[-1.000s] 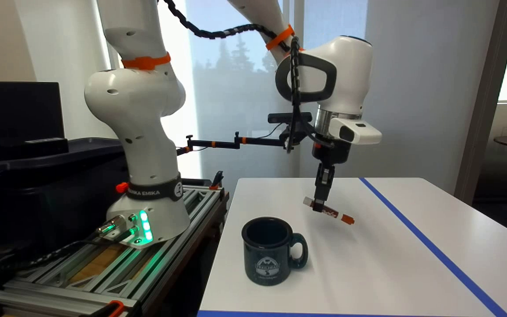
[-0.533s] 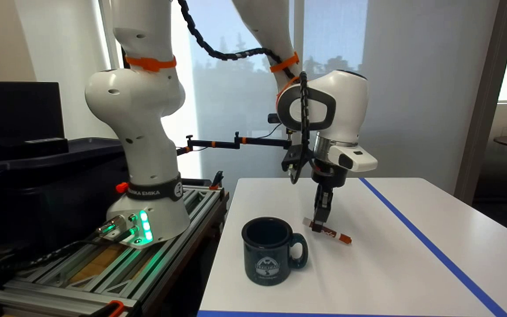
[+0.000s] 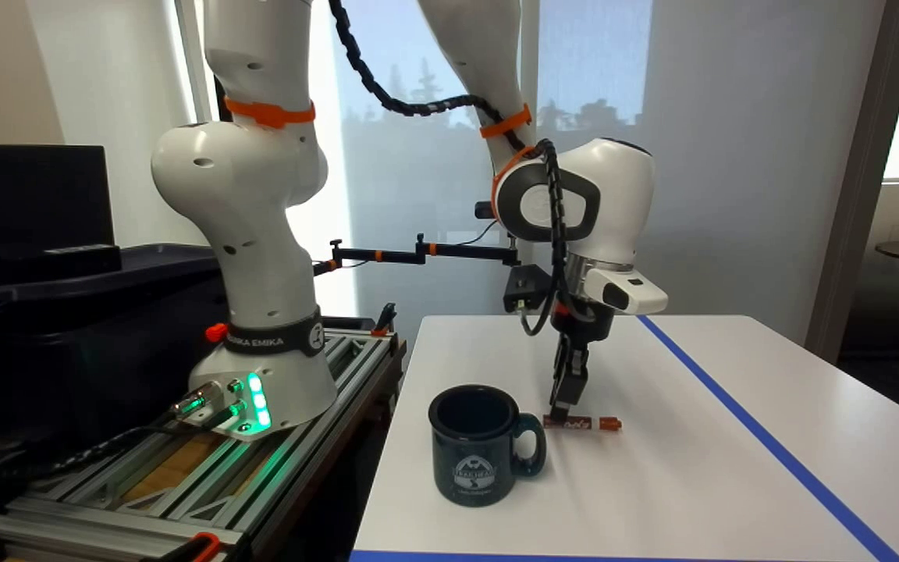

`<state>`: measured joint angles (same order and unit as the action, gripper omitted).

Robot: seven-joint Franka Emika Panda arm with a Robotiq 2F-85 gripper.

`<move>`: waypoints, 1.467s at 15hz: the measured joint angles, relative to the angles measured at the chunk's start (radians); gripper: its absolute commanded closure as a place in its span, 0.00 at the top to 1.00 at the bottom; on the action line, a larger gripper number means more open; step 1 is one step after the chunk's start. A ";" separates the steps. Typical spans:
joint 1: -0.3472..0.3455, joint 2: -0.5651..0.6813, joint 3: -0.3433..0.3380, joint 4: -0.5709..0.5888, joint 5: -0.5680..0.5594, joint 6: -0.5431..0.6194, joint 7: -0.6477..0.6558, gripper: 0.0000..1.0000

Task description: Remove the marker from the mug cup

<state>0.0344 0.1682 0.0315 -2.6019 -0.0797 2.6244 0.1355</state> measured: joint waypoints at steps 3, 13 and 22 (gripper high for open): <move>0.005 0.002 0.000 0.003 -0.007 -0.030 -0.001 0.91; 0.025 -0.159 0.021 -0.003 -0.008 -0.295 -0.012 1.00; 0.032 -0.369 0.054 -0.088 -0.016 -0.316 -0.019 1.00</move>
<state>0.0665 -0.2012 0.0860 -2.6898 -0.0958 2.3080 0.1169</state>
